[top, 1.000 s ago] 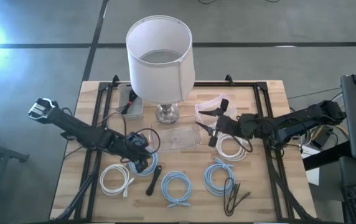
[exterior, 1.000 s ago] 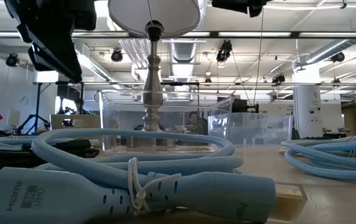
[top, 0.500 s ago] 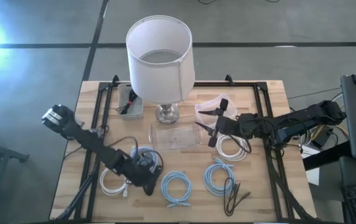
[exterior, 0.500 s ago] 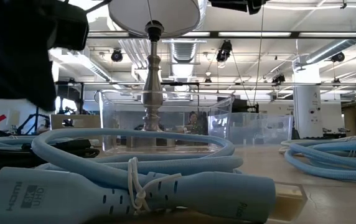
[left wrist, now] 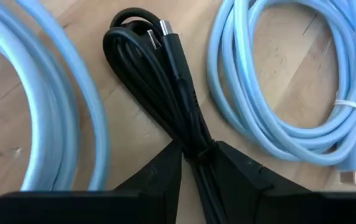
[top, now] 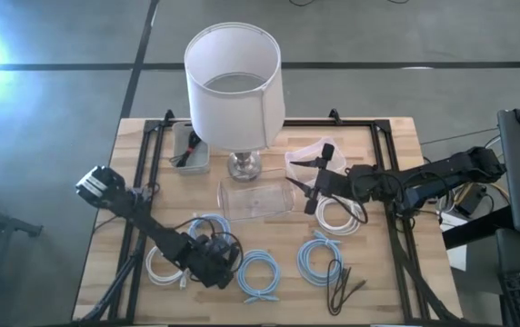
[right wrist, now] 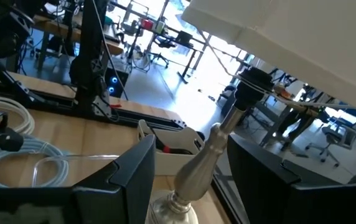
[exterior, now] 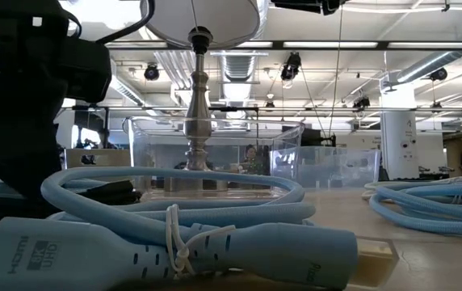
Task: Pick & Place USB Port
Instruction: Put the left black usb cable into the gray bin
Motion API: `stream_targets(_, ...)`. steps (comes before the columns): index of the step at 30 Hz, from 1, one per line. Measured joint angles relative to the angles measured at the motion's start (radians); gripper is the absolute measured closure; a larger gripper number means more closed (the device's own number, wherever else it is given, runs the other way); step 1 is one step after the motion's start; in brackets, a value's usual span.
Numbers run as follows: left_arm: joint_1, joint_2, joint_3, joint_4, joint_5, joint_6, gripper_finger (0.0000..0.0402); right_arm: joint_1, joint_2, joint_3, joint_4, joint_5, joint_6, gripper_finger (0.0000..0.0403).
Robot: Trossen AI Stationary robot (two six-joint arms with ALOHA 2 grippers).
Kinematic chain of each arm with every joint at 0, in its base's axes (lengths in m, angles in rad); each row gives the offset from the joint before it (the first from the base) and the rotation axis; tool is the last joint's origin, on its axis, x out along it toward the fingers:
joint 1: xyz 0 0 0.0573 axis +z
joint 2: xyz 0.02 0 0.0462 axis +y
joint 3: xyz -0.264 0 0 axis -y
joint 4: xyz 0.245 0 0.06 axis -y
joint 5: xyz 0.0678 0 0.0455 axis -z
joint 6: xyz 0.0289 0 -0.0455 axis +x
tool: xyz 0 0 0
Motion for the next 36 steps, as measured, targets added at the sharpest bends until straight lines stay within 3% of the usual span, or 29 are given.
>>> stream_targets(5, 0.000, -0.002, 0.004, -0.007, 0.000, -0.007, 0.0316, 0.000, 0.000, 0.000, 0.000, 0.000, 0.029, 0.0206)
stream_targets(12, 0.002, -0.001, 0.002, -0.012, 0.015, -0.018, 0.0390, 0.000, 0.000, 0.000, -0.004, 0.000, 0.037, 0.0206)
stream_targets(21, -0.002, -0.001, 0.041, -0.021, 0.026, 0.000, 0.0385, 0.000, 0.000, 0.000, -0.008, -0.001, 0.039, 0.0206)
stream_targets(28, -0.005, 0.001, 0.054, -0.020, 0.048, 0.024, 0.0323, 0.000, 0.000, 0.008, 0.007, -0.001, -0.055, 0.0206)
stream_targets(36, -0.008, 0.003, 0.086, -0.024, 0.172, 0.011, 0.0228, 0.000, 0.000, 0.015, 0.008, -0.001, -0.071, 0.0206)
